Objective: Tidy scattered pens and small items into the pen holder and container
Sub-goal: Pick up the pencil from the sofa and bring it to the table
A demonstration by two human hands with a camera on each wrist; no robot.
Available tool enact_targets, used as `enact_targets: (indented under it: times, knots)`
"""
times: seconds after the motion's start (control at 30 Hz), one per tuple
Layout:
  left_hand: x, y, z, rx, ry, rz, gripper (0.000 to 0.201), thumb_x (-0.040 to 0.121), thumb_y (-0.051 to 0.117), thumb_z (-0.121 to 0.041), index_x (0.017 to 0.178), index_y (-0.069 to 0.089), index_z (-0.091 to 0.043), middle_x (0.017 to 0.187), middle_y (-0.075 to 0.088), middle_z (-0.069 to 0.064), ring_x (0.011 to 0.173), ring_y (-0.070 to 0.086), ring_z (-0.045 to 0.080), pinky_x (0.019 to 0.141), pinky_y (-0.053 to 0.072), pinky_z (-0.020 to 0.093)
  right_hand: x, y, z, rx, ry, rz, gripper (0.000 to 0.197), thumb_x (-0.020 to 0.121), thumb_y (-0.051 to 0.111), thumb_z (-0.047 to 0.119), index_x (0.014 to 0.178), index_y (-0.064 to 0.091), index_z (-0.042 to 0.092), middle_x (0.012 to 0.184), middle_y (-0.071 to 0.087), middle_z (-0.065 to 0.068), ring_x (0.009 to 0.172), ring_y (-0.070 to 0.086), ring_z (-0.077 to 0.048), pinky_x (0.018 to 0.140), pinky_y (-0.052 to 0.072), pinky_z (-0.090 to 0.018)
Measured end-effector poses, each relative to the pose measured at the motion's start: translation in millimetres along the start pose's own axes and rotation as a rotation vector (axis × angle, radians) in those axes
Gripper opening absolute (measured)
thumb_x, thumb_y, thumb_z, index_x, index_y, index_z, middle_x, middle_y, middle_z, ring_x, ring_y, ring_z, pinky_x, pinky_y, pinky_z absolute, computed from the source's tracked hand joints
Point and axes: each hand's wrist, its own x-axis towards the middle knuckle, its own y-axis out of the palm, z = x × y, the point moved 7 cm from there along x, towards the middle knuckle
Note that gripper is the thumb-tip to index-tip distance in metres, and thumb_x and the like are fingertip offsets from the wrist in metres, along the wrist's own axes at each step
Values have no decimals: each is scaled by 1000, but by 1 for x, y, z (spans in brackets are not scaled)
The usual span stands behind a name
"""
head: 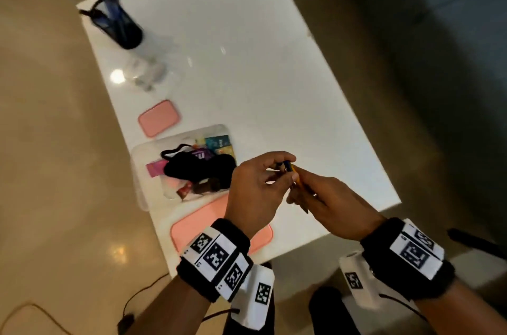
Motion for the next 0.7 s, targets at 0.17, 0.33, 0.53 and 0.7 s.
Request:
enact_targets:
  times: [0.17, 0.33, 0.53, 0.7]
  knots:
    - [12, -73, -14, -90, 94, -173, 23, 82, 74, -8, 100, 71, -20, 91, 72, 10, 77, 70, 15, 72, 56, 25, 60, 1, 54, -189, -75, 117, 17, 104, 38, 28, 103, 48, 41, 88, 63, 15, 85, 62, -4, 77, 50, -25]
    - [33, -150, -31, 180, 182, -264, 37, 83, 74, -25, 118, 64, -28, 102, 69, -11, 102, 62, -1, 77, 54, 17, 129, -11, 92, -457, -138, 73, 21, 102, 42, 32, 109, 59, 24, 95, 68, 12, 88, 64, -13, 80, 51, -37]
    - [91, -304, 21, 500, 24, -476, 27, 87, 70, -26, 113, 65, -22, 111, 67, -3, 108, 62, 14, 86, 47, 25, 225, -25, 127, -385, -235, -113, 20, 100, 49, 33, 111, 64, 26, 102, 71, 6, 94, 65, -21, 84, 52, -43]
    - [163, -362, 95, 929, -294, -172, 90, 79, 76, -38, 150, 28, -12, 158, 24, 10, 145, 23, 25, 117, 17, 33, 302, -26, 144, -289, -350, -286, 24, 92, 52, 38, 103, 67, 22, 98, 62, -6, 90, 62, -26, 82, 51, -48]
